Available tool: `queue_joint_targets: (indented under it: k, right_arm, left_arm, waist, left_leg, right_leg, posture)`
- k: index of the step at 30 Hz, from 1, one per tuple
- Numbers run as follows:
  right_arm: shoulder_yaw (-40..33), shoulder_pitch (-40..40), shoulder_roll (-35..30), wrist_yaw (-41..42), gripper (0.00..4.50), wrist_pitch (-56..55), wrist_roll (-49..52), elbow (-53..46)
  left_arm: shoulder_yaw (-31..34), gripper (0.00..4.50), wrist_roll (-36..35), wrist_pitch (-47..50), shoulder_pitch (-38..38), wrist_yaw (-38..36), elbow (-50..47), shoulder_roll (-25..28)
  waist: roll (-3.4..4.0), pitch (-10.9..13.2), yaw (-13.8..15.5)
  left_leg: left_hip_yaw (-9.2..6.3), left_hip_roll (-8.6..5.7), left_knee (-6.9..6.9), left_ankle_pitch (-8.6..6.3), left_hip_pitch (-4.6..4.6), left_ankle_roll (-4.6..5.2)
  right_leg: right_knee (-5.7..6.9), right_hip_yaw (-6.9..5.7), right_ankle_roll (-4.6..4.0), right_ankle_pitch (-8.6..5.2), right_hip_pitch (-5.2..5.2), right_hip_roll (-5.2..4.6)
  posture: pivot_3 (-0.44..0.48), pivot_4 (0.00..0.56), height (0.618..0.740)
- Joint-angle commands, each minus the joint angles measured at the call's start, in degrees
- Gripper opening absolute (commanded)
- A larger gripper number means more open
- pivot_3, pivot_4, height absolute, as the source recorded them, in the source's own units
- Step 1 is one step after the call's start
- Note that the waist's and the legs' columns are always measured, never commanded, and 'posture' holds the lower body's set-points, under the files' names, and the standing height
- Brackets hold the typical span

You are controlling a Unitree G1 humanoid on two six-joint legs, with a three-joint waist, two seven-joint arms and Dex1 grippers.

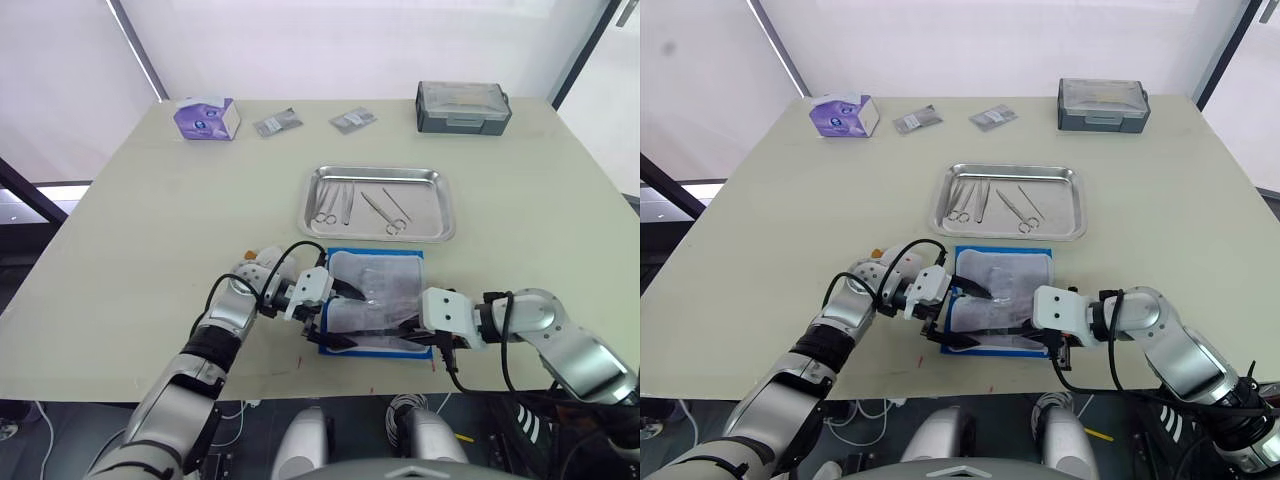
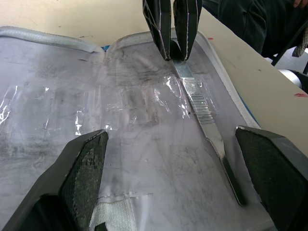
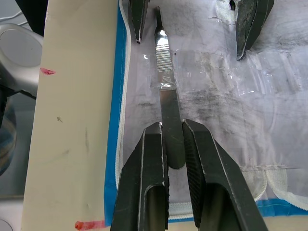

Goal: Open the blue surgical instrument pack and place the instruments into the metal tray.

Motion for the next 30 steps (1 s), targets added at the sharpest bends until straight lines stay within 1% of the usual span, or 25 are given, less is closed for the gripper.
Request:
queue_joint_targets:
  k: [1, 14, 30]
  right_arm:
    - [-3.7, -1.3, -1.5, 0.4, 0.05, -0.9, 1.4, -2.7]
    - [-11.9, 4.3, -7.1, 2.1, 0.05, -2.0, 7.2, -4.8]
    - [-24.6, 14.1, -13.8, 5.3, 0.05, -6.8, 11.5, -3.2]
  left_arm:
    - [-4.4, 4.50, 6.0, 1.1, 3.2, 0.0, 5.4, 0.8]
    - [-4.5, 4.50, 6.1, 1.0, 3.1, 0.2, 5.6, 0.4]
    - [-4.3, 4.50, 5.9, -0.3, 2.8, 0.1, 6.9, -0.2]
  waist:
    - [0.00, 0.0, 0.0]
    - [-0.04, 0.1, 0.2]
    - [-0.03, 0.1, 0.9]
  left_leg:
    - [0.00, 0.00, 0.00, 0.00, 0.00, 0.00]
    - [0.00, 0.00, 0.00, 0.00, -0.03, 0.00]
    - [0.04, 0.00, 0.01, 0.00, -0.04, 0.00]
  right_leg:
    - [0.00, 0.00, 0.00, 0.00, 0.00, 0.00]
    - [-0.02, 0.00, 0.01, 0.00, -0.01, -0.01]
    - [-0.06, 0.01, -0.01, -0.01, -0.01, -0.01]
  posture:
    - [0.000, 0.150, 0.727]
    - [0.000, 0.150, 0.727]
    - [0.000, 0.150, 0.727]
